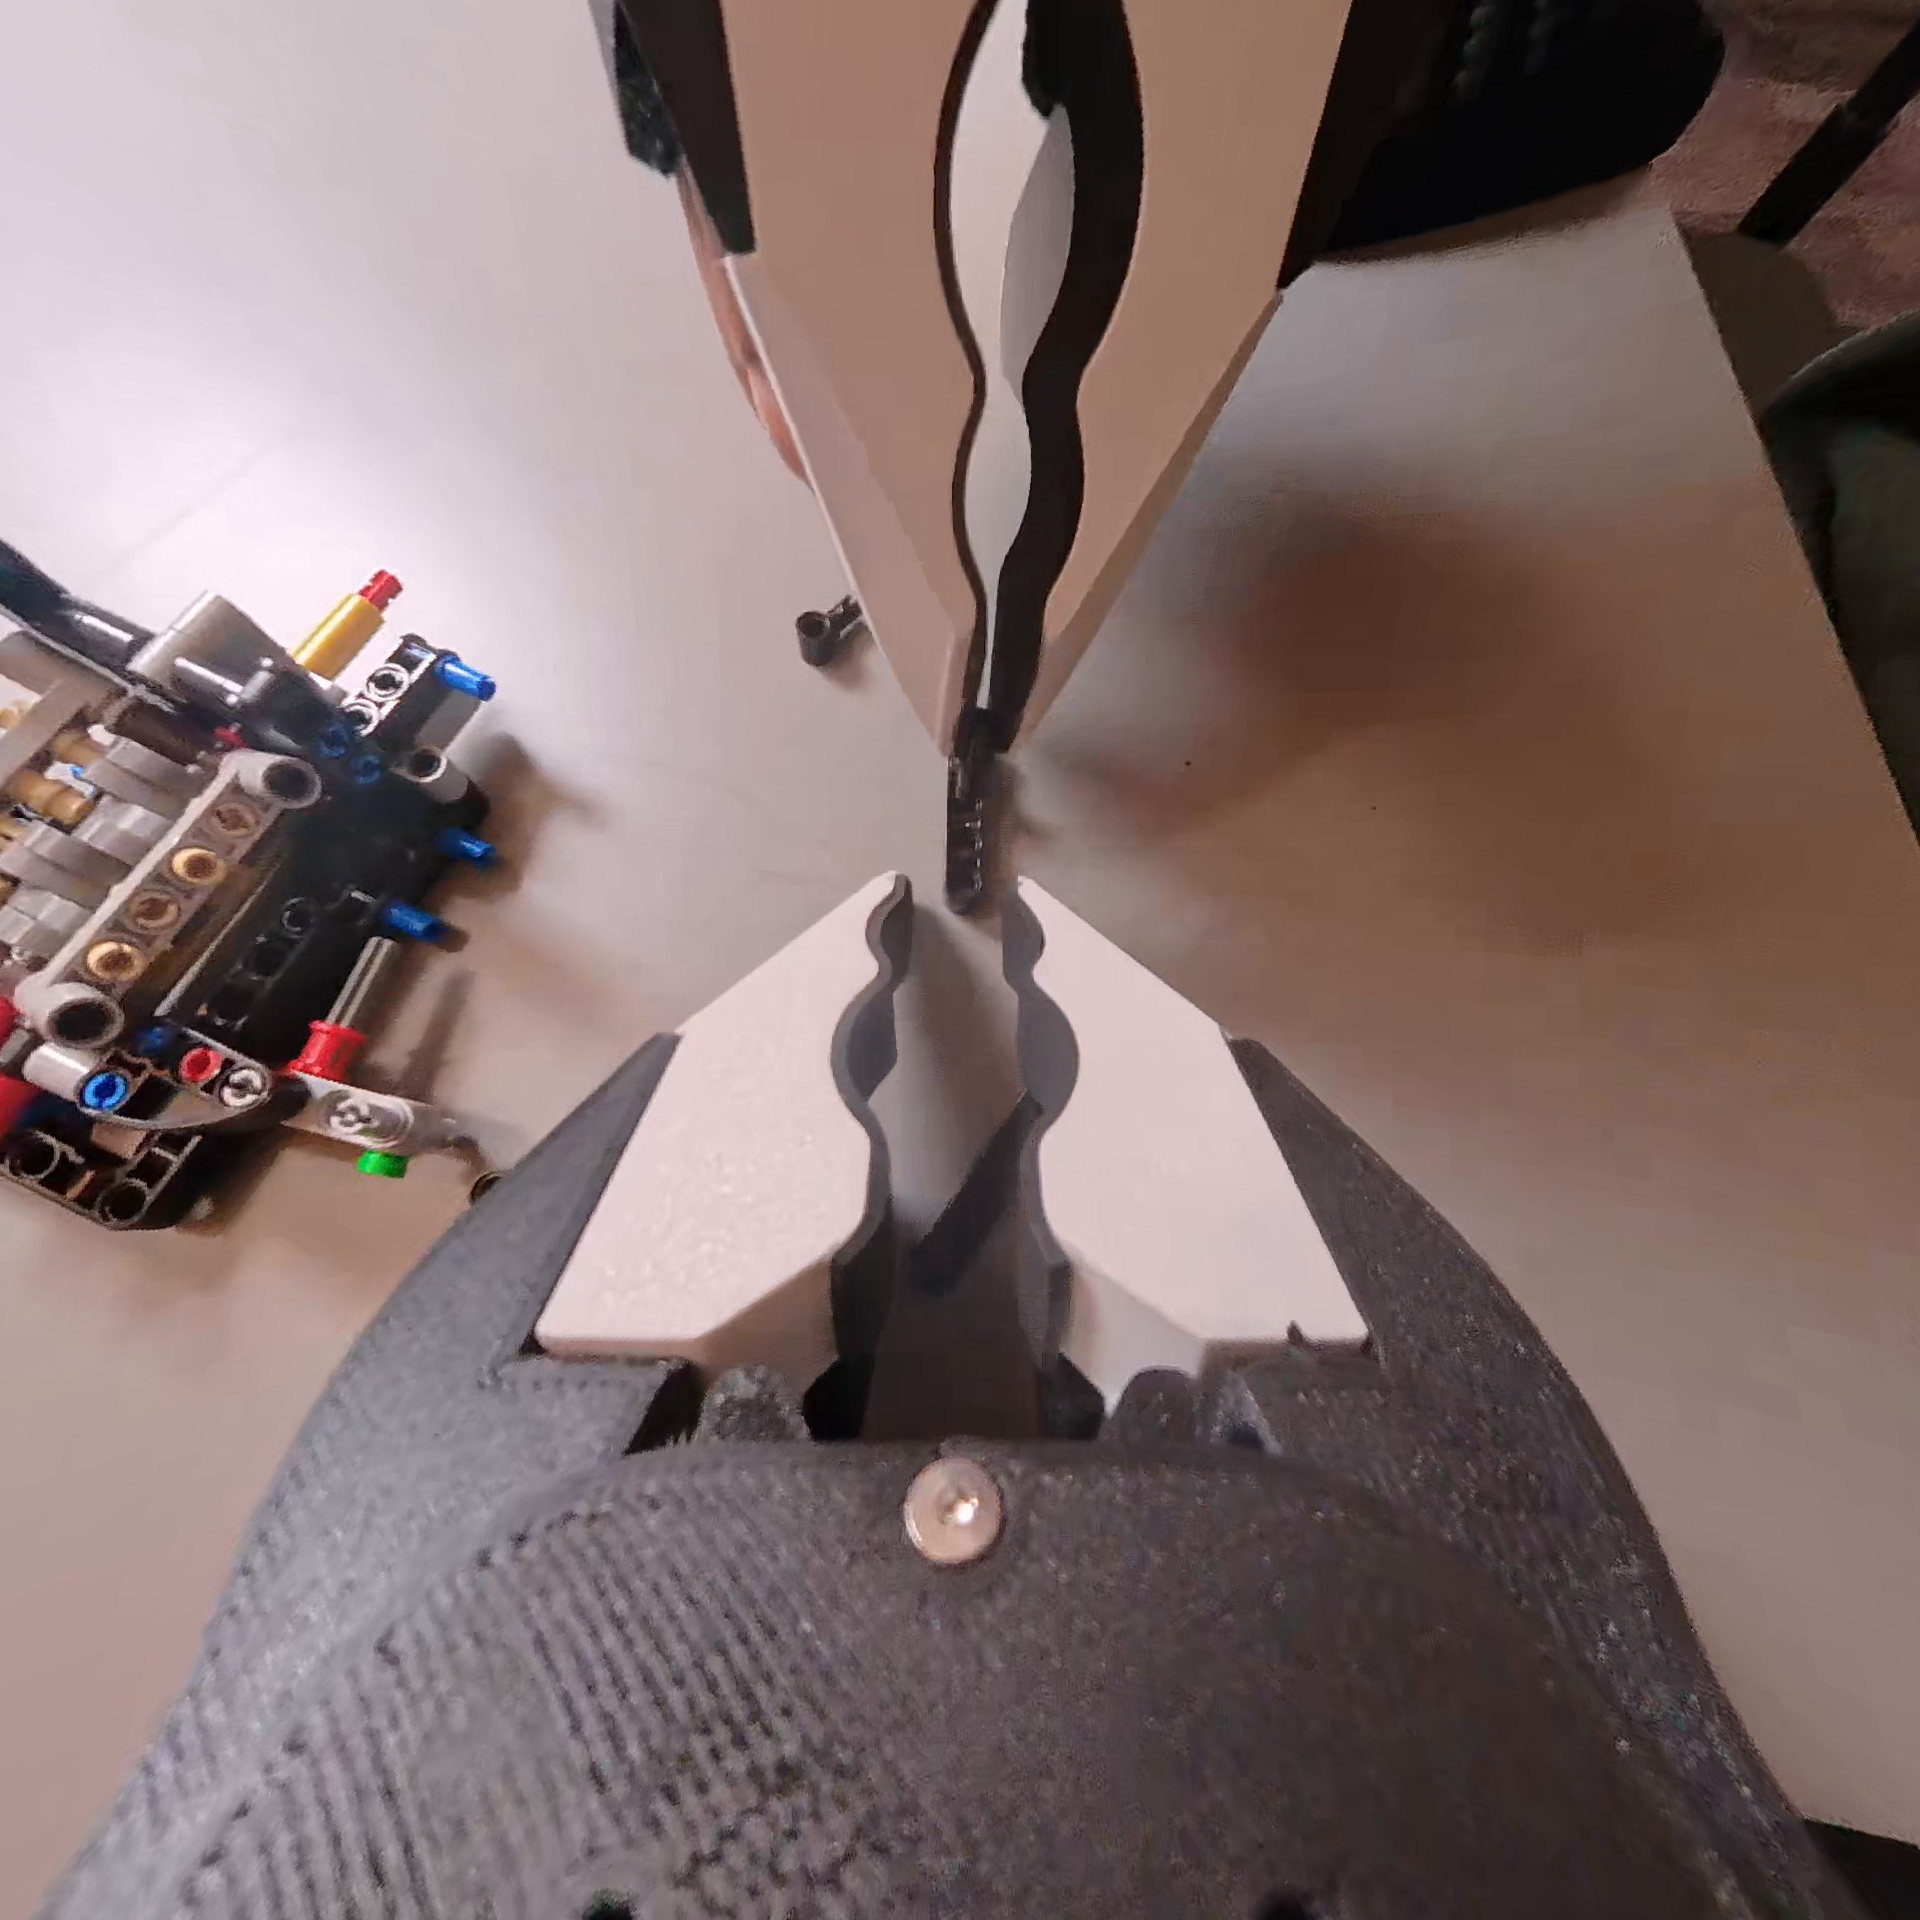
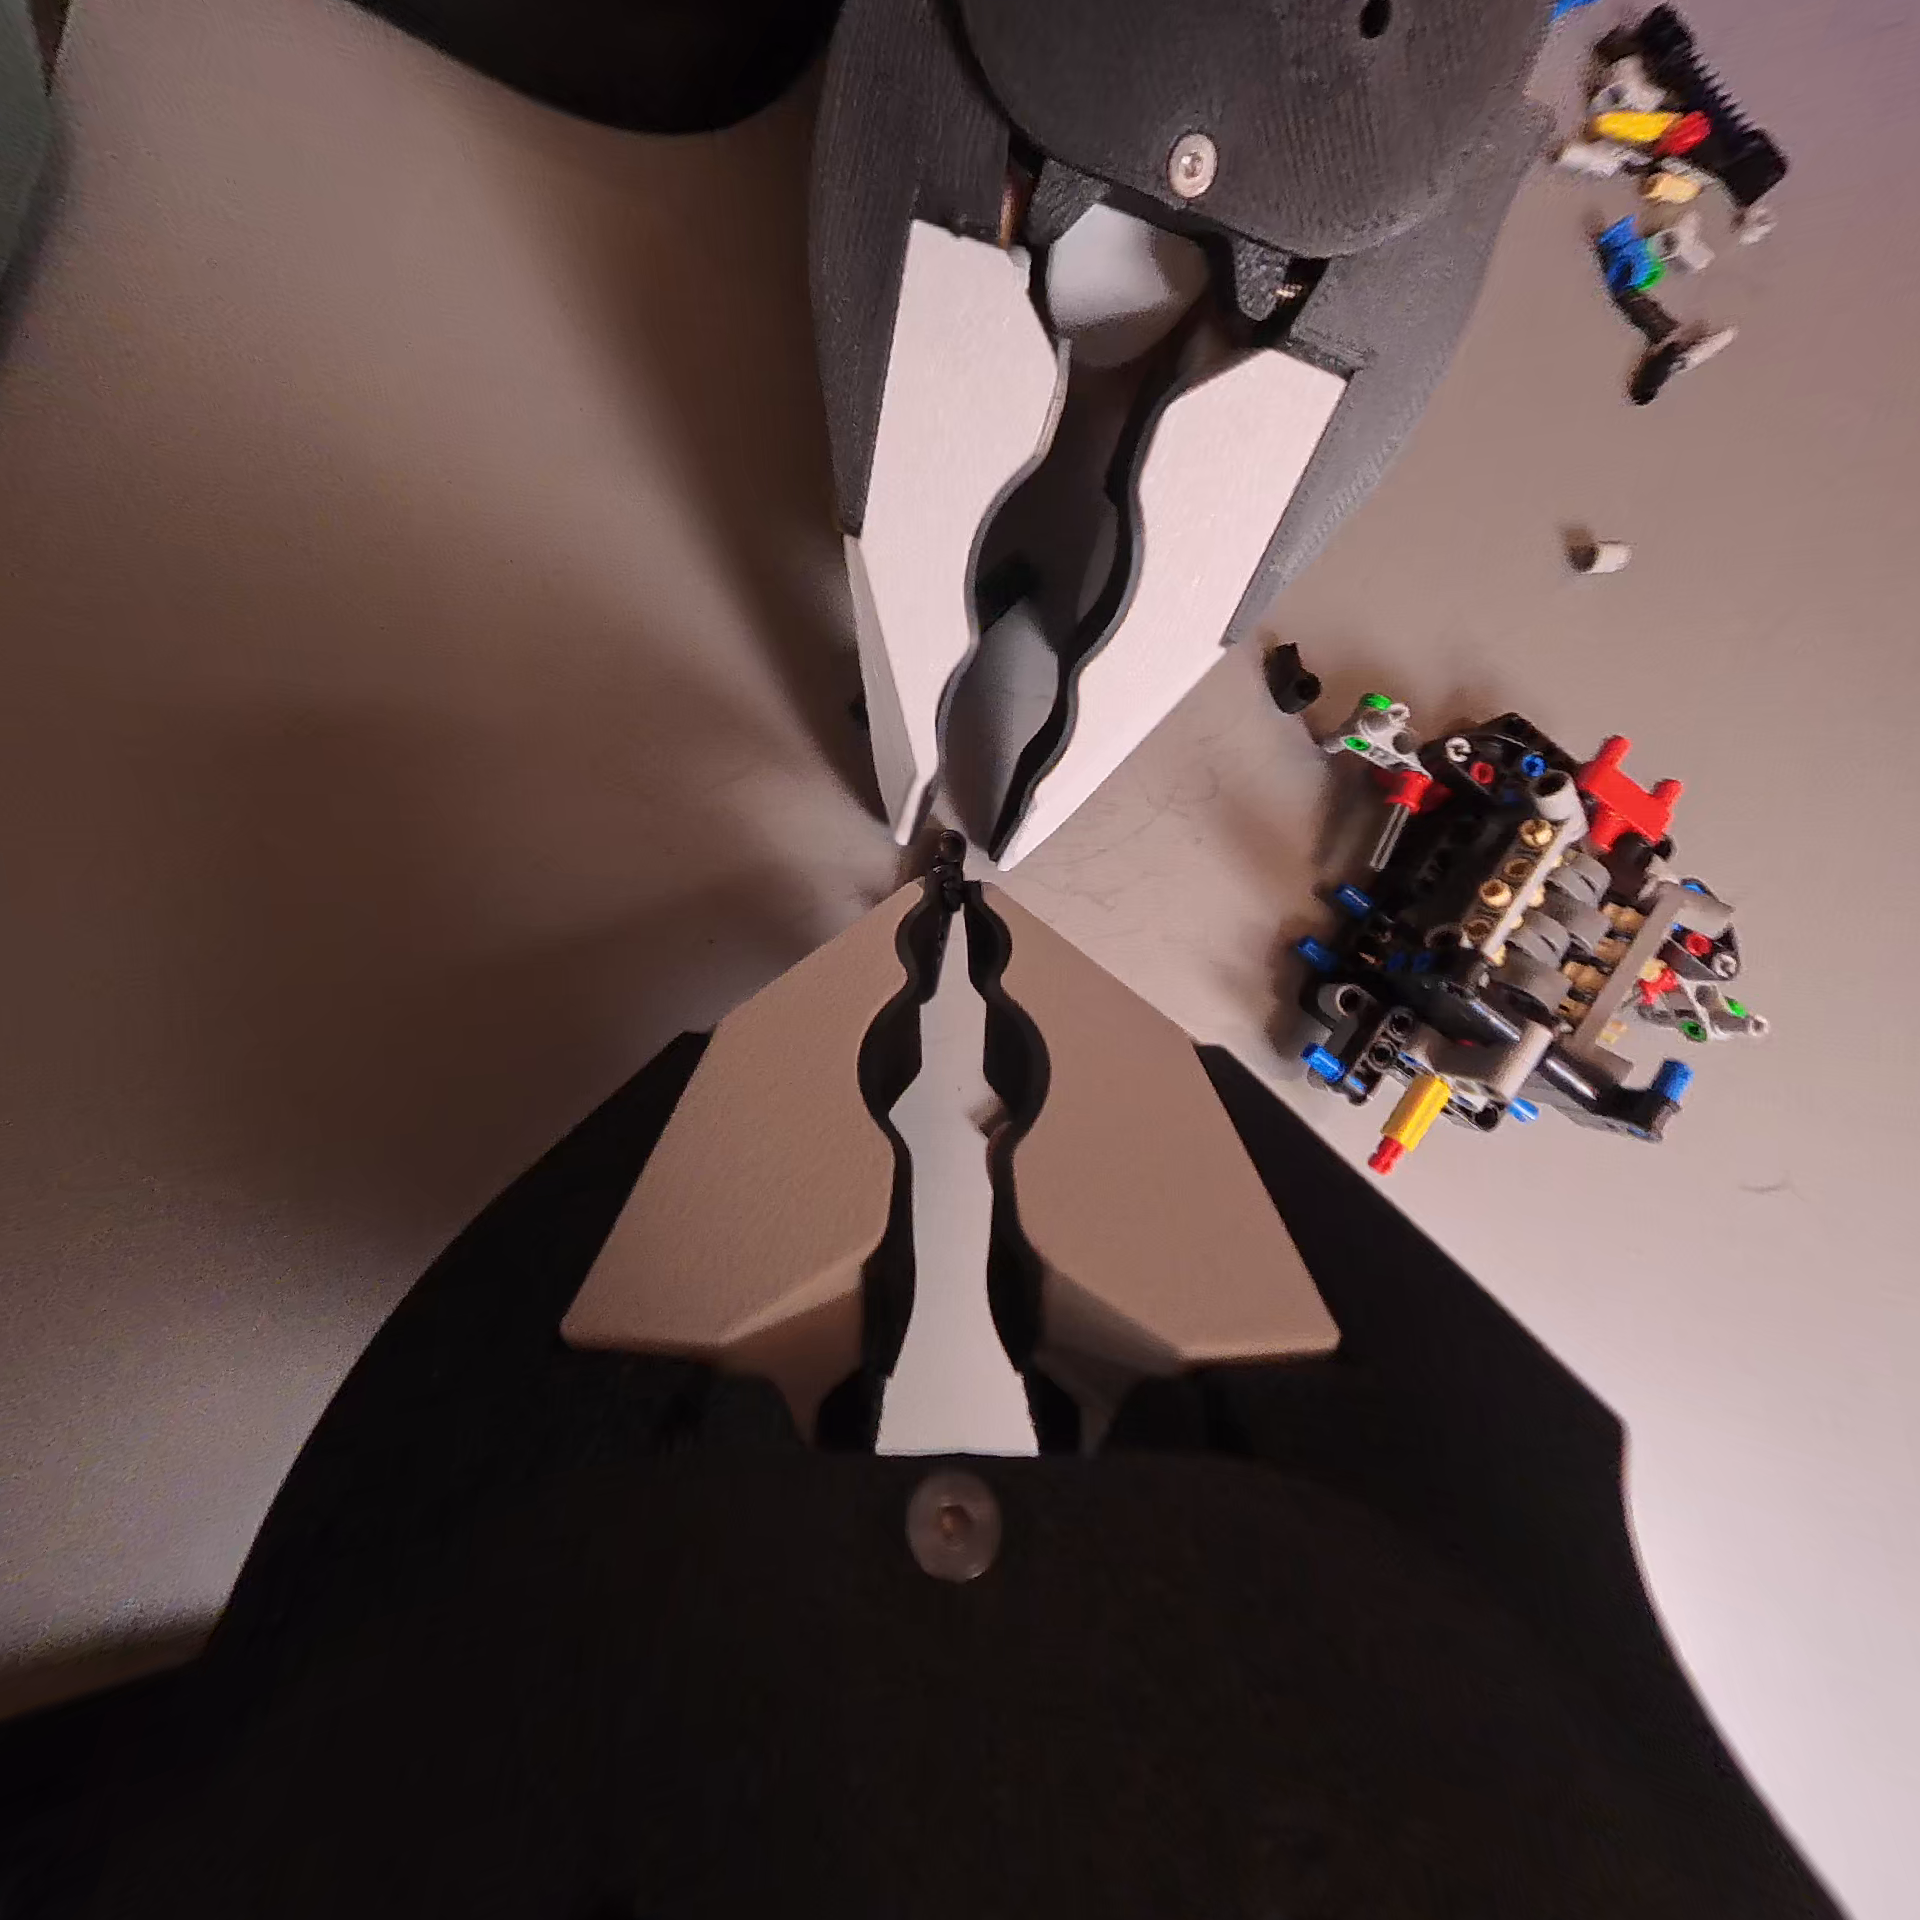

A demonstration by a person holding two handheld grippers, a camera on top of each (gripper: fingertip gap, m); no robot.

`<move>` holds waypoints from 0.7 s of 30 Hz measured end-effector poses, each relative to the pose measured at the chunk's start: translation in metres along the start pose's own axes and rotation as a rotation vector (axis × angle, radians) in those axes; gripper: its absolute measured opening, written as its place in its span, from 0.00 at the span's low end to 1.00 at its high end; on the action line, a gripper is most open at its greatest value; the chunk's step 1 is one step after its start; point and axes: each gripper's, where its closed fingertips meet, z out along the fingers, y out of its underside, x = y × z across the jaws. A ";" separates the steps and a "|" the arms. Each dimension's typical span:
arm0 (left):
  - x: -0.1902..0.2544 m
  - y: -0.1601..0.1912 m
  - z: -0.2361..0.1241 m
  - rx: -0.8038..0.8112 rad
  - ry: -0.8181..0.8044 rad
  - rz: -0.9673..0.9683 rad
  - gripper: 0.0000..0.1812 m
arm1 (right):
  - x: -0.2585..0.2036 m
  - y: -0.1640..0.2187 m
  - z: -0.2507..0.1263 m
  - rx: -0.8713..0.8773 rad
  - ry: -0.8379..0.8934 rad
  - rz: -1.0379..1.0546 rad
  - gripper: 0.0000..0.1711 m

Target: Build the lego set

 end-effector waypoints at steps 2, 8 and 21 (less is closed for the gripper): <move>-0.001 0.001 0.001 -0.005 -0.006 0.006 0.07 | -0.001 0.000 0.003 -0.038 -0.026 -0.020 0.01; 0.000 0.001 0.002 0.001 -0.018 0.027 0.03 | -0.002 0.005 0.013 -0.147 -0.048 -0.046 0.01; -0.003 -0.002 0.000 0.026 -0.024 0.010 0.08 | 0.008 0.010 -0.003 -0.160 -0.041 0.075 0.01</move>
